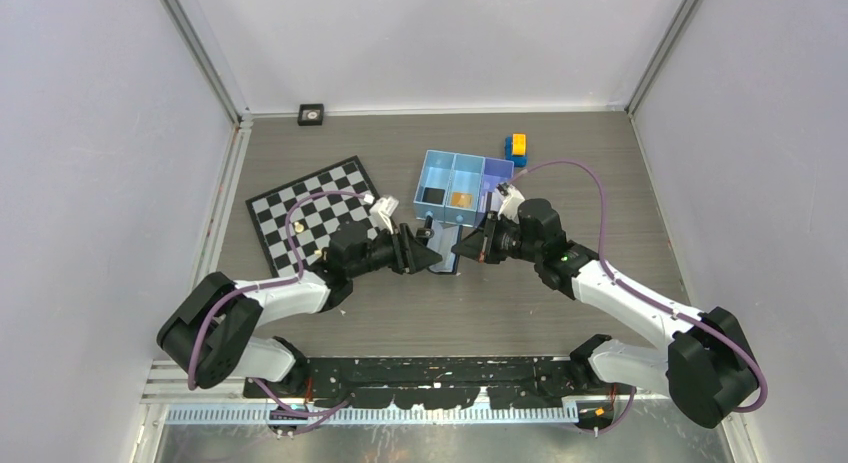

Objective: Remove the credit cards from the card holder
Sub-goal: Remove the credit card from the card holder.

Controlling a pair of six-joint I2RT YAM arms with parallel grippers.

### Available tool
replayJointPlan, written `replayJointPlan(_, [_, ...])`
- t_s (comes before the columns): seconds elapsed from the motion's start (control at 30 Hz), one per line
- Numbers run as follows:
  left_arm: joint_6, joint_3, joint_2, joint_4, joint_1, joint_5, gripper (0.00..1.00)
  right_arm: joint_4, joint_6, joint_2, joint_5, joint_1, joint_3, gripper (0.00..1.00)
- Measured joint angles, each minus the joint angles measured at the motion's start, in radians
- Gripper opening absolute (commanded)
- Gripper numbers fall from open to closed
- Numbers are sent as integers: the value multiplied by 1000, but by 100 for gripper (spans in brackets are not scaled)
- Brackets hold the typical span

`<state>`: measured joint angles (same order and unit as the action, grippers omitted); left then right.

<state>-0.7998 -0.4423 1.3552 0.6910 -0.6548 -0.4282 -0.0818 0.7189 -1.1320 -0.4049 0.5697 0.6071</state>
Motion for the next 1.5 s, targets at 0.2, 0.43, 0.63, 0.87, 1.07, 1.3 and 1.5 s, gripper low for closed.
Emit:
replayJointPlan(0.2, [20,0,0,-31,0,6,76,0,2,0,-2,0,0,0])
replayJointPlan(0.43, [21,-4,4,-31,0,-13,74,-11,14,-14,-25,0,0,0])
replayJointPlan(0.63, [21,-20,24,-32,0,-26,73,-19,18,-26,-31,1,0,1])
replayJointPlan(0.87, [24,-43,25,-79,0,-26,44,-20,17,-27,-31,3,0,0])
replayJointPlan(1.07, [24,-64,31,-88,-6,-31,32,-13,16,-27,-12,4,0,0])
replayJointPlan(1.3, [26,-64,30,-122,-5,-2,32,31,9,-19,30,5,0,0])
replayJointPlan(1.5, [27,-66,31,-166,-3,25,28,55,5,-19,45,5,0,0])
